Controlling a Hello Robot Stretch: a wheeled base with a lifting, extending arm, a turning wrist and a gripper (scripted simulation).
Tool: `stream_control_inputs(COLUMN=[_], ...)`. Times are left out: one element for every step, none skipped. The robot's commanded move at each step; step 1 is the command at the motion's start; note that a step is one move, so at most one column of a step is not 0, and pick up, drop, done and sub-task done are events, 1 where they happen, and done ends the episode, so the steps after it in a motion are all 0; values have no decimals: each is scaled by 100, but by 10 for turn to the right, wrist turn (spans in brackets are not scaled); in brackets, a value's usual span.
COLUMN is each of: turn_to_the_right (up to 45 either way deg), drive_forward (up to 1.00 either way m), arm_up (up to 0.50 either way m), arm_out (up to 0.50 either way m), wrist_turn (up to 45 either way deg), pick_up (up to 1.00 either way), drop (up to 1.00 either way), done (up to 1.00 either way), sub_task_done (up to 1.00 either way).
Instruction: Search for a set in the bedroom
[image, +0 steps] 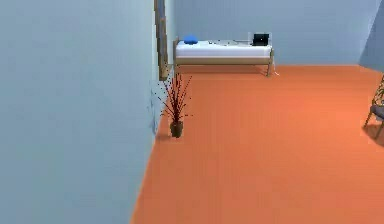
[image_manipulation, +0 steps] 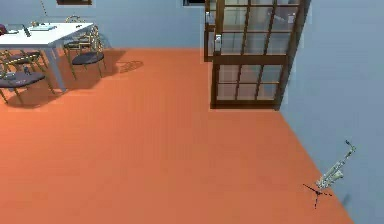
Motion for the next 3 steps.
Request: stream_control_inputs(turn_to_the_right=[450, 0, 420], drive_forward=[0, 25, 0], arm_up=[0, 0, 0], arm_out=[0, 0, 0], wrist_turn=[0, 0, 0], pick_up=[0, 0, 0], drop=[0, 0, 0], done=[0, 0, 0], sub_task_done=[0, 0, 0])
